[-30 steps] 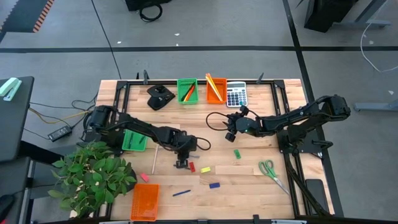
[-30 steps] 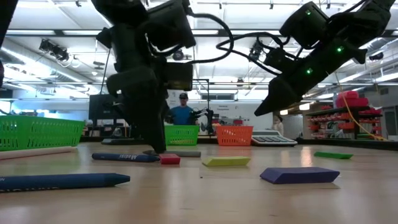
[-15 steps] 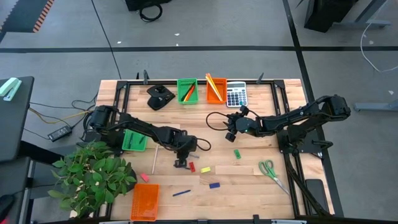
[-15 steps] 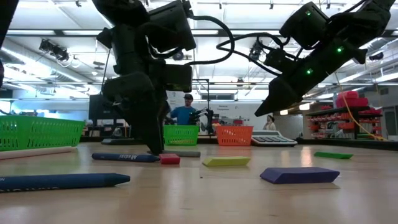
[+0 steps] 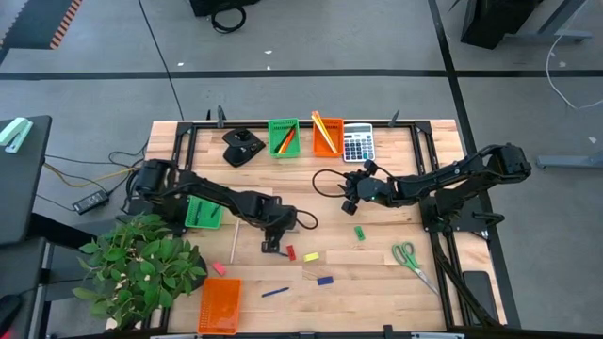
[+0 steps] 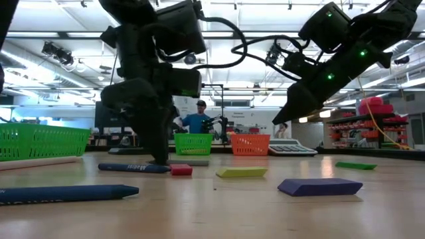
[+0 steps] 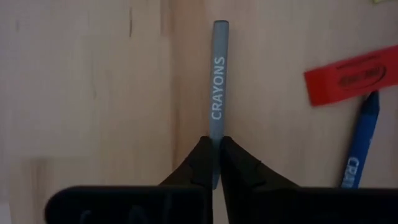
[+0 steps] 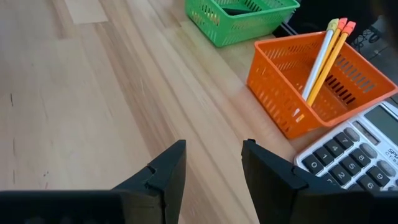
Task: Sort crayons/erasers/pens/pencils in bins
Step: Put the gray crayon into the bottom green bin
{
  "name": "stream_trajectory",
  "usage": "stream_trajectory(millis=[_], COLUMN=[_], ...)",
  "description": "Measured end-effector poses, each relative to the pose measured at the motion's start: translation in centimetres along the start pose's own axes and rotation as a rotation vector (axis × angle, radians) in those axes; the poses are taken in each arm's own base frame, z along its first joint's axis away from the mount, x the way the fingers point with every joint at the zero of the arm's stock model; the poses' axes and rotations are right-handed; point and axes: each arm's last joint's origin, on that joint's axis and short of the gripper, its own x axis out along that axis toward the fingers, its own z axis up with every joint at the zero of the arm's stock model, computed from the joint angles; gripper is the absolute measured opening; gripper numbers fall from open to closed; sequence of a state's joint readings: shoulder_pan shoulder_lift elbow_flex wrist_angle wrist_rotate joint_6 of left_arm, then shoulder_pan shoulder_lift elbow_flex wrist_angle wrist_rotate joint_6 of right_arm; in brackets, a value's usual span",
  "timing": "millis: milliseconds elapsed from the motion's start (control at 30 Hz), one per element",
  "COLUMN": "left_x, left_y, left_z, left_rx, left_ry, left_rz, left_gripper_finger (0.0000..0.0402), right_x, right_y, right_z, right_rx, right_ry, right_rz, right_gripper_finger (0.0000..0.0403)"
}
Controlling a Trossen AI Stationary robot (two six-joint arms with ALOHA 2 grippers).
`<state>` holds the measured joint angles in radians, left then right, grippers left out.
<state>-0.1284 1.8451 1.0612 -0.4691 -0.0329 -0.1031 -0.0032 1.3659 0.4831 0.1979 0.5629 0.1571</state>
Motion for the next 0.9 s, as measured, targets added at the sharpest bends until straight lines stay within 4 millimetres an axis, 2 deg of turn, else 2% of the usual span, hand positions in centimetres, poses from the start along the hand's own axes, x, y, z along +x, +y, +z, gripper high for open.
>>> stream_trajectory(millis=[167, 500, 633, 900], left_x=[-1.5, -6.6, -8.2, -11.1], left_y=[0.1, 0.6, 0.8, 1.5], left_z=[-0.6, -2.6, -4.0, -8.0], left_rx=[-0.026, -0.134, -0.155, -0.327], left_ry=[0.030, 0.126, 0.130, -0.021], left_rz=[0.005, 0.091, 0.138, 0.142], left_gripper_finger=[0.0035, 0.0023, 0.0029, 0.0017], right_x=[0.0, 0.0, 0.0, -0.2], right_y=[0.0, -0.1, -0.1, 0.2], right_z=[-0.2, -0.3, -0.4, -0.7], right_rx=[-0.005, 0.001, 0.011, 0.014], right_ry=[0.020, 0.031, 0.039, 0.056], right_rz=[-0.004, -0.006, -0.007, -0.002], right_gripper_finger=[0.0162, 0.0162, 0.0162, 0.0162])
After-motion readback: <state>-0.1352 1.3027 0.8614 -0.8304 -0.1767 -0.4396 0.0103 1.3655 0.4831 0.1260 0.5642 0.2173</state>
